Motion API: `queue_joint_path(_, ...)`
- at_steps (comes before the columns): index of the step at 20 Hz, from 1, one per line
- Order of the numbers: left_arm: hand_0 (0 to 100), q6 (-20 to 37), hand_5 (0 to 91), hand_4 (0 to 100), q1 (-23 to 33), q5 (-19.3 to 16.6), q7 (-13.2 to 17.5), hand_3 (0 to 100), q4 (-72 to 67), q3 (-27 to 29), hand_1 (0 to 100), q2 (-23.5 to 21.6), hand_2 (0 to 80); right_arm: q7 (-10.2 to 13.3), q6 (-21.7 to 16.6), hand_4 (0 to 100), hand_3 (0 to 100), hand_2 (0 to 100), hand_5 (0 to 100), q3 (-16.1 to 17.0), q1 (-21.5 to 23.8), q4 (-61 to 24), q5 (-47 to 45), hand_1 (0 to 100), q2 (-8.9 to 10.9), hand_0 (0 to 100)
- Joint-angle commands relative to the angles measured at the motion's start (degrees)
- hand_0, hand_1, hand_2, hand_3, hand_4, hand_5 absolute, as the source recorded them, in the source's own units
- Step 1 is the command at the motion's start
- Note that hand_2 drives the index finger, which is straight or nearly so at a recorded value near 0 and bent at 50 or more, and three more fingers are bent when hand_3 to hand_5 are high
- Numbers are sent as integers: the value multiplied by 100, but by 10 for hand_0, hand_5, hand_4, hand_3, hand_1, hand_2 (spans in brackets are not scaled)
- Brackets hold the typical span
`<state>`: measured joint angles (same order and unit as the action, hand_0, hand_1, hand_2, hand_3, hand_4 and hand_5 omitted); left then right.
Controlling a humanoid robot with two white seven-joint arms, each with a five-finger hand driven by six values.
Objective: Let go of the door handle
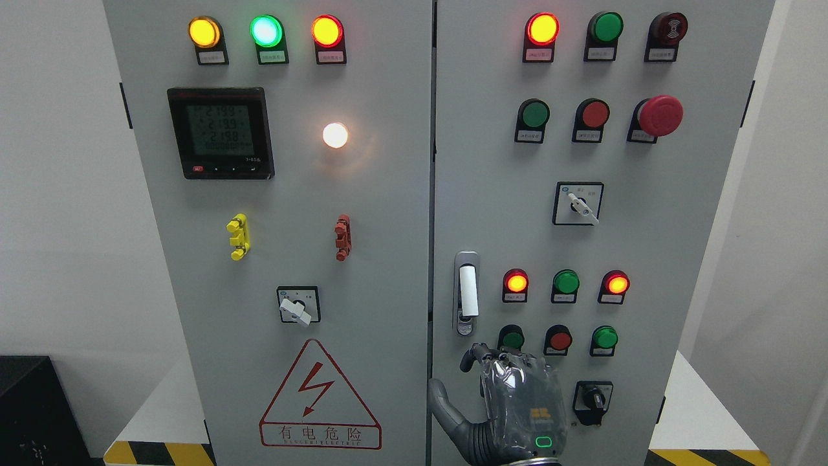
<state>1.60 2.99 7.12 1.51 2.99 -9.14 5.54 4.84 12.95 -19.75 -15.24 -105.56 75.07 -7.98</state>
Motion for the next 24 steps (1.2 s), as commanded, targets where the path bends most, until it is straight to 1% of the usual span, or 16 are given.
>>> queue_joint_path(1,0,7,0,1,0,0,-2,103,0,0,0,0,44,-54,6,801,982,728,726,86,-207,-122,34,321,-2,200)
queue_joint_path(2,0,-2,0,1,0,0,-2,103,0,0,0,0,44,-97,6,800,990,741,726,138,-243,-122,34,314,-2,166)
queue_joint_path(5,0,-2,0,1,0,0,-2,103,0,0,0,0,44,-133,6,803,996,751,727,235,-313,-122,43,330,-2,127)
queue_joint_path(8,0,-2,0,1,0,0,-2,104,0,0,0,0,44,-141,6,806,998,749,729,305,-322,-122,43,424,7,57)
queue_joint_path(10,0,7,0,2,0,0,-2,104,0,0,0,0,44,-176,15,805,998,747,729,323,-445,-96,43,449,-2,29)
queue_joint_path(17,0,7,0,2,0,0,-2,105,0,0,0,0,45,-317,59,805,998,739,728,569,-779,1,34,505,-2,5)
queue_joint_path(20,0,7,0,2,0,0,-2,105,0,0,0,0,44,-326,59,805,998,738,729,578,-814,62,25,501,-2,5)
queue_joint_path(24,0,-2,0,2,0,0,-2,105,0,0,0,0,44,-335,164,805,998,737,730,569,-911,124,-1,494,-2,37)
